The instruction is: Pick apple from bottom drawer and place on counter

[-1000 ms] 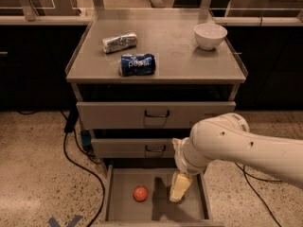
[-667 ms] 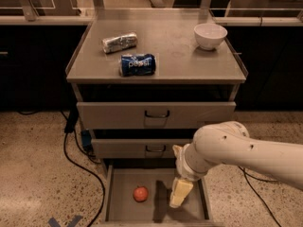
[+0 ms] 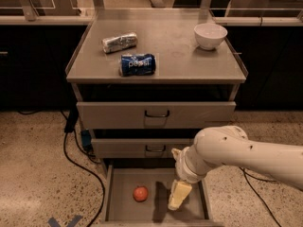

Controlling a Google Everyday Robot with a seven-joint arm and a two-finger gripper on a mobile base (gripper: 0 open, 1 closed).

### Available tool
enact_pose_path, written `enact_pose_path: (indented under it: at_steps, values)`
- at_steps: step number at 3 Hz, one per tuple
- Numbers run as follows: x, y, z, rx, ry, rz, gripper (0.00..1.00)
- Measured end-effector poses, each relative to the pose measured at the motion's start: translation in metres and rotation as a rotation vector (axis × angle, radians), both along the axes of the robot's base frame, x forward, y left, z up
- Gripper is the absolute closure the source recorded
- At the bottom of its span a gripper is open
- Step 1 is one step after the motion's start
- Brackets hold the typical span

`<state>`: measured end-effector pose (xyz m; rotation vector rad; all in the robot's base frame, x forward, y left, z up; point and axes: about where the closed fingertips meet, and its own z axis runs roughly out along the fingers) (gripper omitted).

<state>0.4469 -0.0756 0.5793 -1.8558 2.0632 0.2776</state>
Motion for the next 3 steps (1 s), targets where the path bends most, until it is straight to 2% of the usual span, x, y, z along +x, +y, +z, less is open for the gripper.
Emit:
enact_pose_path:
  at_steps: [1,3]
  values:
    - [0.009,0.009,-0.017,0.048,0.017,0.038,0.0]
    - [0.04,0.027,-0.074,0.128,0.05,0.123,0.0]
